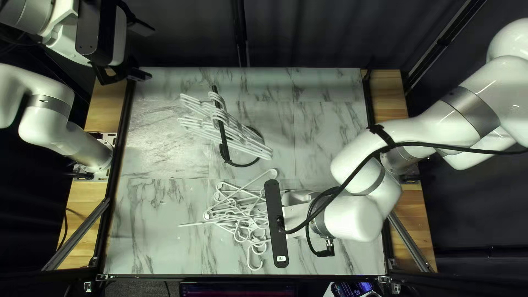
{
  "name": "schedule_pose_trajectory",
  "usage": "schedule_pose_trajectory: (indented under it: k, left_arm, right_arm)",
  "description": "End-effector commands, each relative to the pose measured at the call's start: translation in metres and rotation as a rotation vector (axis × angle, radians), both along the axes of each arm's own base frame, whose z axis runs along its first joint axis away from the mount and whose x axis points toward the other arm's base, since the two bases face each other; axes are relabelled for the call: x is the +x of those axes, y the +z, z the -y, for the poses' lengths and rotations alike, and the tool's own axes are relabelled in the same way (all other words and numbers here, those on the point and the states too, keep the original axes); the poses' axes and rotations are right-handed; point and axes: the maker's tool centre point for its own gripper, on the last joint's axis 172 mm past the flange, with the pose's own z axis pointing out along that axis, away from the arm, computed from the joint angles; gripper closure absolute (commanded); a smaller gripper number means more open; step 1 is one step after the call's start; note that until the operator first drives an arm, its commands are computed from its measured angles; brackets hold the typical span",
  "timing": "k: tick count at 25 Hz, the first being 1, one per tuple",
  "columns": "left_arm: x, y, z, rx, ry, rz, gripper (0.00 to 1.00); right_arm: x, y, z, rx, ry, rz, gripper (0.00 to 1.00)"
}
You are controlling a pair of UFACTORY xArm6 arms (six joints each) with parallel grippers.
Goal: Remove hangers from rack and place onto table
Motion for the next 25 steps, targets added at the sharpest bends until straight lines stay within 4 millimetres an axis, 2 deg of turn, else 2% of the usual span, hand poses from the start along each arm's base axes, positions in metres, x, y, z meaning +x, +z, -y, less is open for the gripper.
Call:
schedule_pose_trajectory:
  k: [1, 7, 9, 11, 14, 16, 20, 23, 25]
  left_arm:
    - [0.000, 0.000, 0.000, 0.000, 0.000, 0.000, 0.00]
    - [0.000, 0.000, 0.000, 0.000, 0.000, 0.000, 0.00]
    - [0.000, 0.000, 0.000, 0.000, 0.000, 0.000, 0.00]
    - [0.000, 0.000, 0.000, 0.000, 0.000, 0.000, 0.00]
    - [0.000, 0.000, 0.000, 0.000, 0.000, 0.000, 0.00]
    - [0.000, 0.000, 0.000, 0.000, 0.000, 0.000, 0.00]
    - [0.000, 0.000, 0.000, 0.000, 0.000, 0.000, 0.00]
    - [0.000, 0.000, 0.000, 0.000, 0.000, 0.000, 0.00]
    - [0.000, 0.000, 0.000, 0.000, 0.000, 0.000, 0.00]
  right_arm:
    - [0.000, 0.000, 0.000, 0.000, 0.001, 0.000, 1.00]
    - [-0.002, 0.000, 0.000, -0.006, 0.003, -0.002, 1.00]
    - [0.001, -0.024, -0.001, -0.055, -0.037, -0.010, 1.00]
    - [0.003, -0.041, 0.011, -0.149, -0.120, 0.001, 1.00]
    - [-0.001, -0.054, 0.031, -0.306, -0.177, 0.050, 1.00]
    - [-0.004, -0.056, 0.034, -0.380, -0.185, 0.078, 1.00]
    - [-0.003, -0.055, 0.026, -0.462, -0.159, 0.087, 1.00]
    - [-0.010, -0.077, 0.016, -0.410, -0.059, -0.008, 1.00]
    - [-0.010, -0.077, 0.016, -0.410, -0.059, -0.008, 1.00]
